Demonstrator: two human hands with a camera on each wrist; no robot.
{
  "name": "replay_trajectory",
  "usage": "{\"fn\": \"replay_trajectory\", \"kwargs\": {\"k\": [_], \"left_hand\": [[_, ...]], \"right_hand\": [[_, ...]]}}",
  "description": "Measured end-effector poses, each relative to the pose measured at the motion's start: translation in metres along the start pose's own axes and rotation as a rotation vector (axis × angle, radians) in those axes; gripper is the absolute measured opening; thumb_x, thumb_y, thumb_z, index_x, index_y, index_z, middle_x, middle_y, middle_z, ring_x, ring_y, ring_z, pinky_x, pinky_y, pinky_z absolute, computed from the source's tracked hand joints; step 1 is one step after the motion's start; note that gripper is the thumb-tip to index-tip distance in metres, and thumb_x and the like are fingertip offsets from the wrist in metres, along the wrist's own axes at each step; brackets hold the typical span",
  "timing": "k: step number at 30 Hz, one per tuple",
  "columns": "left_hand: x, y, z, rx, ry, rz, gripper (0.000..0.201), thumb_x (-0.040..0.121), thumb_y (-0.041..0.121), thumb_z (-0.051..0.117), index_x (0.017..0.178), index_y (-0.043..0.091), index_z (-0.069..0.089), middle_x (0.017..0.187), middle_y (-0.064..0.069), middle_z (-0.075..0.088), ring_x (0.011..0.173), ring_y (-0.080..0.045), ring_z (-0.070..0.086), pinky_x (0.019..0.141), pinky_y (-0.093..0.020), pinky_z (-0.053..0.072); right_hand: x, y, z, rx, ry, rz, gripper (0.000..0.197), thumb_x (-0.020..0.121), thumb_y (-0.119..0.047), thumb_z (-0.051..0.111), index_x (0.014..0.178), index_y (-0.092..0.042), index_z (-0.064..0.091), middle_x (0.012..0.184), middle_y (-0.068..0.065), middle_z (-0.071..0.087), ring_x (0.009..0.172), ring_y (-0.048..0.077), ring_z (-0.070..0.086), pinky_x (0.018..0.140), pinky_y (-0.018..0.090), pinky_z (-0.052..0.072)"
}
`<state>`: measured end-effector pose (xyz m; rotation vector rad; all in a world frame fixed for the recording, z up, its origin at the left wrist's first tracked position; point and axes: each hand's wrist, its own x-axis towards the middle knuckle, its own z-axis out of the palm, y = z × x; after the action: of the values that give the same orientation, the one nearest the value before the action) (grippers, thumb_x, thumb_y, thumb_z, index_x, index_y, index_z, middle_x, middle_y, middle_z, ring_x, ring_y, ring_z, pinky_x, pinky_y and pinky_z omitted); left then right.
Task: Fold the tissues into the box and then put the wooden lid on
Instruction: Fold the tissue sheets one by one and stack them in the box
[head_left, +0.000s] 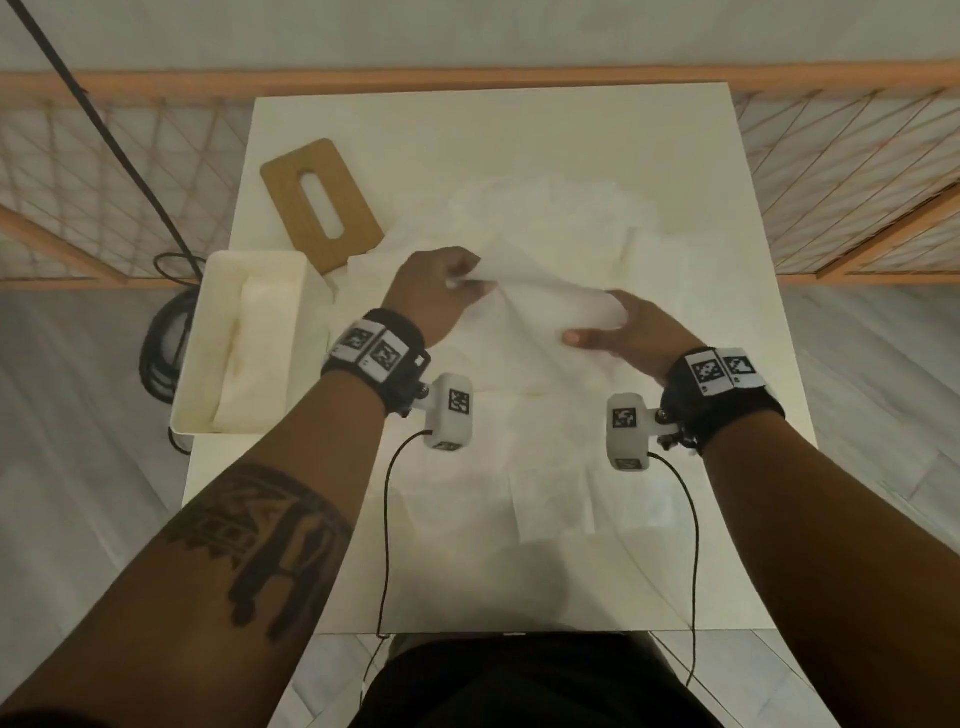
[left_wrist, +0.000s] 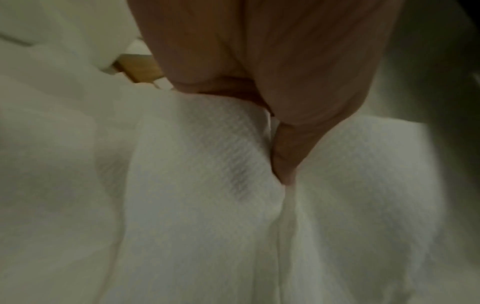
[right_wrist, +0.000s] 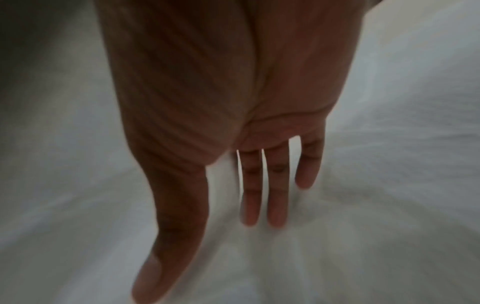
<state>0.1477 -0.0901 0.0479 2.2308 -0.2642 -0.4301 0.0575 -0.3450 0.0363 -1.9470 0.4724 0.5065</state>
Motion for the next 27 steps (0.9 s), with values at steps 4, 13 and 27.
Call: {"fn": "replay_trajectory", "kwargs": {"k": [4,13,27], "left_hand": [[-0.005,-0.014,-0.005,-0.269,0.001,-0.130,0.014,0.087,0.019,0.075,0.087,0.033,0.076,0.101,0.004,0.076,0.097,-0.017,0.068,0.094,-0.037,0.052],[-0.033,-0.034,-0.006,-0.624,-0.068,-0.276,0.020,0.083,0.020,0.079,0.103,0.021,0.079,0.114,-0.011,0.075,0.112,-0.036,0.069,0.105,-0.055,0.049],[-0.074,-0.049,-0.012,-0.789,-0.224,-0.356,0.036,0.091,-0.010,0.045,0.089,0.003,0.079,0.113,-0.016,0.074,0.103,-0.030,0.069,0.083,-0.032,0.059]], "right_hand": [[0.008,0.023,0.014,0.340,-0.013,0.056,0.044,0.079,-0.025,0.087,0.106,0.000,0.062,0.113,0.012,0.075,0.113,0.032,0.069,0.102,0.040,0.055],[0.004,0.011,0.017,0.517,-0.009,-0.135,0.027,0.095,-0.002,0.065,0.120,-0.012,0.071,0.119,0.016,0.073,0.108,0.030,0.070,0.097,0.045,0.056],[-0.032,0.030,0.016,0.535,-0.193,0.047,0.038,0.086,-0.010,0.045,0.107,-0.005,0.077,0.125,0.011,0.072,0.113,0.039,0.065,0.102,0.046,0.050]]}}
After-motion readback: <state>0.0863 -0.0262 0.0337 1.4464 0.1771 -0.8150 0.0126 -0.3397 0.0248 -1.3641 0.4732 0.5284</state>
